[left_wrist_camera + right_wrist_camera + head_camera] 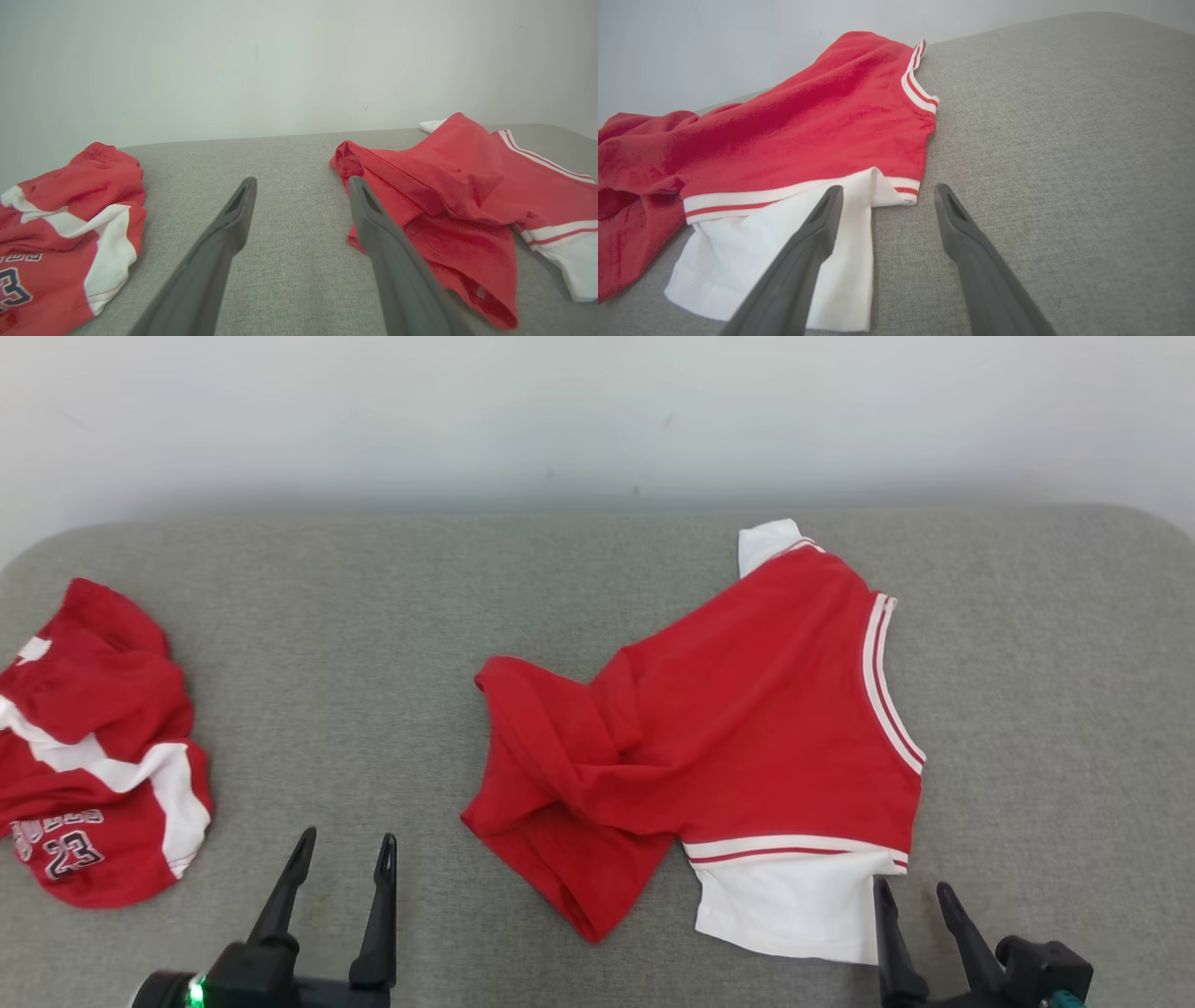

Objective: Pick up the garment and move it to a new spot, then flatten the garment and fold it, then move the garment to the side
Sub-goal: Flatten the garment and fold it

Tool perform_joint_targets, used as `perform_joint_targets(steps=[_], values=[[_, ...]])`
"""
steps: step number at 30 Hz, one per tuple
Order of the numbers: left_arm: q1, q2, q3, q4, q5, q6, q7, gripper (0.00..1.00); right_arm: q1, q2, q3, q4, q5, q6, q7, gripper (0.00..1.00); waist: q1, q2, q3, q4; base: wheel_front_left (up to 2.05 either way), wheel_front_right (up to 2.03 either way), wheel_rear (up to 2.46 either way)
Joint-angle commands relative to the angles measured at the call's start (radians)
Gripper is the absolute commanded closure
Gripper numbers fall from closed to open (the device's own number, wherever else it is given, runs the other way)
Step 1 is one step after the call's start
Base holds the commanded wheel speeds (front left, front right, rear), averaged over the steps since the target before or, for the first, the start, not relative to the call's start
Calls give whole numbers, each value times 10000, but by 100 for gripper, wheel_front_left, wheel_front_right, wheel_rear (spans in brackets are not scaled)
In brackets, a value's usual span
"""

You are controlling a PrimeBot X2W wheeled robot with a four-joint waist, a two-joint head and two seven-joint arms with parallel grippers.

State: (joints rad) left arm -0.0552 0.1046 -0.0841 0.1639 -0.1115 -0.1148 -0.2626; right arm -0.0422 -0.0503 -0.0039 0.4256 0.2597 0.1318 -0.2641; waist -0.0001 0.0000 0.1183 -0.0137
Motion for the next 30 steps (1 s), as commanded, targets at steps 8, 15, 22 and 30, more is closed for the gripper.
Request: perform_joint_targets(steps=[8, 15, 22, 30], values=[[615, -326, 302, -181, 246, -79, -30, 0, -974, 3, -24, 2311, -427, -18, -3, 0, 1, 0, -524, 553, 0, 0, 0], [726, -442, 344, -94, 255, -138, -30, 0, -1734, 8, 371, 3727, 110, -18, 12, 100, 1, 0, -550, 559, 0, 0, 0], [777, -504, 147, 189, 182, -143, -30, 0, -1192, -81, -498, 3130, 21, -18, -1, 100, 1, 0, -636, 412, 0, 0, 0], [813, -532, 31, 424, 33, -157, -30, 0, 526, -498, -1422, 1352, 125, -18, -3, 100, 1, 0, -655, -25, 0, 0, 0]])
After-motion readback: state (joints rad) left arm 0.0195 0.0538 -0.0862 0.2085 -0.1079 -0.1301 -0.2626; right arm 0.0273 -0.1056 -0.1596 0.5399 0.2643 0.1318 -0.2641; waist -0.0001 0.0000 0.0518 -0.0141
